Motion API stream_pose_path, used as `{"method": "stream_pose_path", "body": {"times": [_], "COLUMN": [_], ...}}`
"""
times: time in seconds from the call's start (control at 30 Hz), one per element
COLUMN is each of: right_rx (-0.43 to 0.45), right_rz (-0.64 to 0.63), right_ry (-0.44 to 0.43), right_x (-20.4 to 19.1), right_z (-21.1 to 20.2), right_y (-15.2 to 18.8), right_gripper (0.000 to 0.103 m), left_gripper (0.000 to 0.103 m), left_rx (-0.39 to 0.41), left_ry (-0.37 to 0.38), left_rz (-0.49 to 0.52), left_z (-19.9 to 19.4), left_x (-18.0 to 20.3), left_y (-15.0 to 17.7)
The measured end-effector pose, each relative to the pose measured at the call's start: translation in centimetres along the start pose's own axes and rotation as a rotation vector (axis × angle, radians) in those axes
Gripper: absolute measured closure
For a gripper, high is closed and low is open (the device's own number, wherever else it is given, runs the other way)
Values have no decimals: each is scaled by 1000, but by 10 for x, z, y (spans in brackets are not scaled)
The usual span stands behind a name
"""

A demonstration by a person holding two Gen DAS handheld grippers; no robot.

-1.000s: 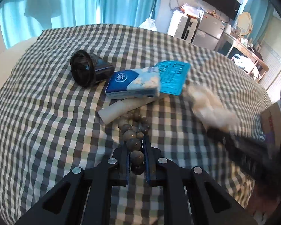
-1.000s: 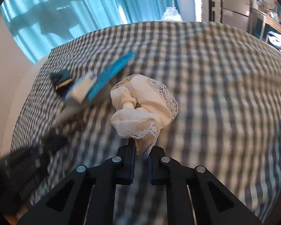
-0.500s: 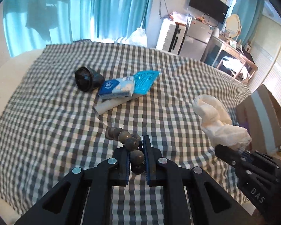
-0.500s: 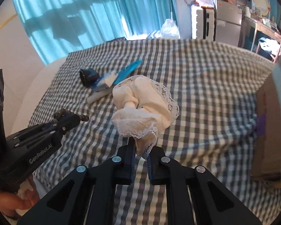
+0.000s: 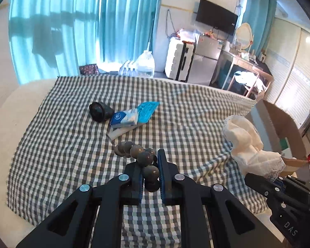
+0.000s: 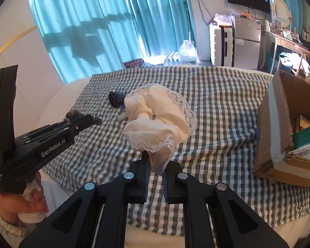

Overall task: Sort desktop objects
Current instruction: 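Carry the bracelet and lace doll into the cardboard box and release both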

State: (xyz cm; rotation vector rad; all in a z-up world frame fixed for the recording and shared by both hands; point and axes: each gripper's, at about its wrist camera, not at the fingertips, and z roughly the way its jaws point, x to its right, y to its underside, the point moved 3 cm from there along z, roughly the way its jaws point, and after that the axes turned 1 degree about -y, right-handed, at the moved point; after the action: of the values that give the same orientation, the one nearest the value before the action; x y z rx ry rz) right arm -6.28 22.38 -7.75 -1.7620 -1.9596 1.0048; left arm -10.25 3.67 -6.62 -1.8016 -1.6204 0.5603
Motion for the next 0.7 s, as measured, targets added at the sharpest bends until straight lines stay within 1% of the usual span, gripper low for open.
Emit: {"method": "stream_pose_path", "body": {"times": [0.03, 0.23, 0.37, 0.43, 0.47, 0.57, 0.63, 0.67, 0.7], "right_rx": [9, 63, 103, 125, 139, 173, 185, 193, 197], "right_rz": [-3, -17, -6, 10, 19, 24, 32, 43, 52], "right_ry": [1, 1, -2, -14, -24, -10, -5, -8, -18], "right_x": [-1, -10, -8, -5, -3, 2, 8, 17, 20], "right_z": [-6, -43, -67, -77, -84, -104, -114, -120, -124], "right_y": [-1, -4, -6, -8, -9, -10, -10, -11, -11], "right_gripper": [93, 93, 93, 93, 93, 93, 93, 93, 93], "left_gripper": [91, 91, 91, 91, 91, 91, 91, 91, 91], "left_rx": [9, 56, 109, 127, 144, 165, 172, 180, 181], "left_ry": [-5, 20, 25, 53, 54, 73, 101, 115, 147], "left_rz": [1, 2, 19, 18, 19, 50, 63, 65, 71], "left_z": [-6, -43, -69, -81, -88, -100, -105, -108, -110], "left_x": [1, 8, 21, 28, 33, 54, 65, 73, 85], "left_y": [-1, -14, -28, -35, -40, -49, -53, -55, -56]}}
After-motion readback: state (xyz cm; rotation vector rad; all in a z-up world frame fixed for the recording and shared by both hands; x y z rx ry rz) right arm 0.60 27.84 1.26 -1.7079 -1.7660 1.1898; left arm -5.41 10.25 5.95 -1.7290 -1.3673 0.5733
